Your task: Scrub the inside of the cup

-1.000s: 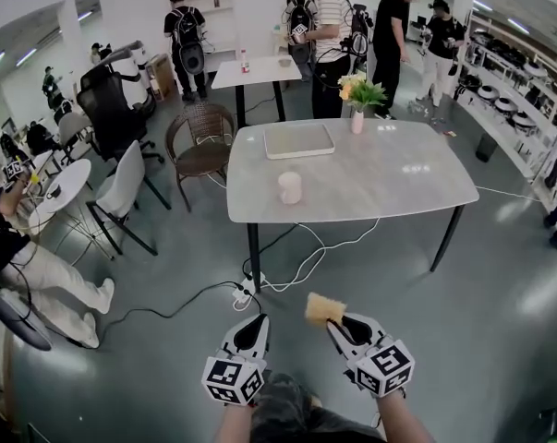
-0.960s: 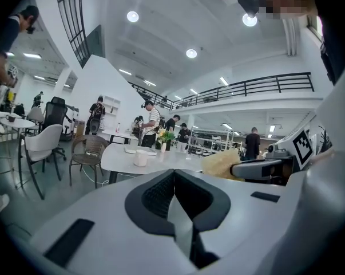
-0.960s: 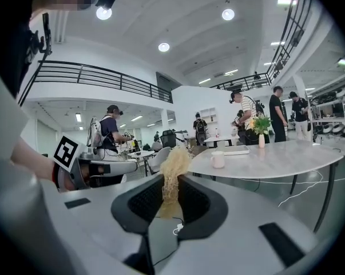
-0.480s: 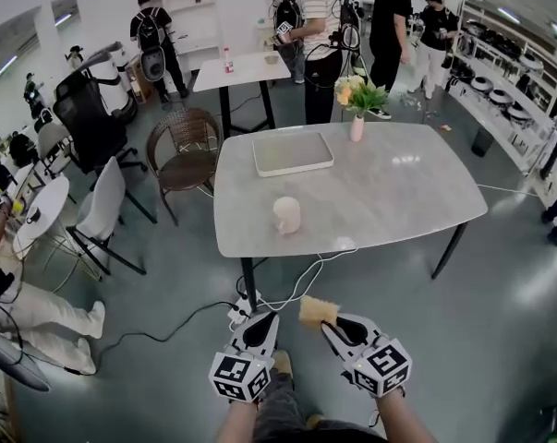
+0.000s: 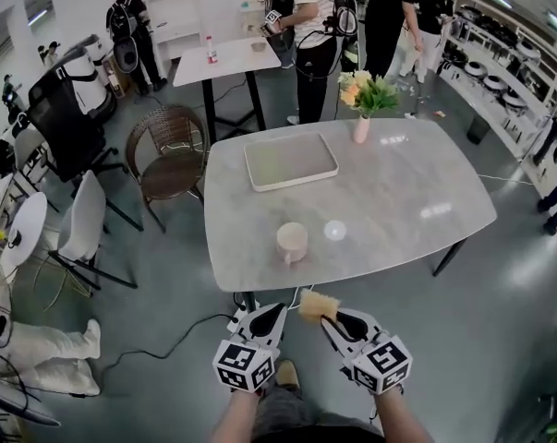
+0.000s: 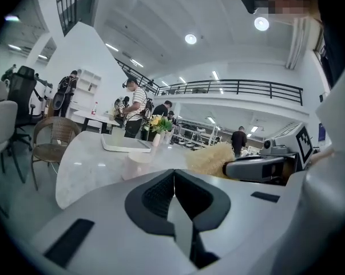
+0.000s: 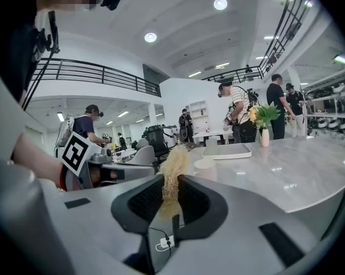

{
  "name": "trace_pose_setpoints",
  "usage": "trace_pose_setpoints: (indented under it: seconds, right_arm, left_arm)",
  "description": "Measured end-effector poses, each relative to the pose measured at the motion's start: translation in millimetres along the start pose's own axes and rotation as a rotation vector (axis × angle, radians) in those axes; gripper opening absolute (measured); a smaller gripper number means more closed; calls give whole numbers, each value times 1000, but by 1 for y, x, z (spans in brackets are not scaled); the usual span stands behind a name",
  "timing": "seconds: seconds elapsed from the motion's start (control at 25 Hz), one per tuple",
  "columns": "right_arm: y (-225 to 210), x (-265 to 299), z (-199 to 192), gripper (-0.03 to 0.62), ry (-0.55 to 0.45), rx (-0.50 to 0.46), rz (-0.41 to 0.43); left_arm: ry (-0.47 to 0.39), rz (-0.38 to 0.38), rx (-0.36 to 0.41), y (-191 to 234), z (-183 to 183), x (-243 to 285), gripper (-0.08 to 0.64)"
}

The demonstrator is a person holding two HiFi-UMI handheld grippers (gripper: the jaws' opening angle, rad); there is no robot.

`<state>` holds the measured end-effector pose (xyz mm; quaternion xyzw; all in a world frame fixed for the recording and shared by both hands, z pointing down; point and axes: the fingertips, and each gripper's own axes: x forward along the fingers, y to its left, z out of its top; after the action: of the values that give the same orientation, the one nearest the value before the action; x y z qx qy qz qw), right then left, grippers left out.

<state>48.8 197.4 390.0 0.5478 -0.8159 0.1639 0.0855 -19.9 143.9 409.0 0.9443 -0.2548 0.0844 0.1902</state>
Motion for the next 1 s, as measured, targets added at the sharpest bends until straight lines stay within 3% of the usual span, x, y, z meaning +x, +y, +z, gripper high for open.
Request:
trace_pose_setpoints:
  seconds: [0.2,0.48,0.84,1.0]
  right_arm:
    - [-22,29,2,72,6,13,-41]
    - [-32,58,-2,72,37,34,-27]
    - [-37,95,-9,72,111,24,167]
    - [-53,104,-1,72,132,-9,216]
  left_arm:
    - [14,-58,11,22,3,27,14]
    - [42,-57,-33,44,-8,41,14]
    - [74,-17,-54,64,-14,58,15]
    - [78,-20,-57,72,-13,76,15]
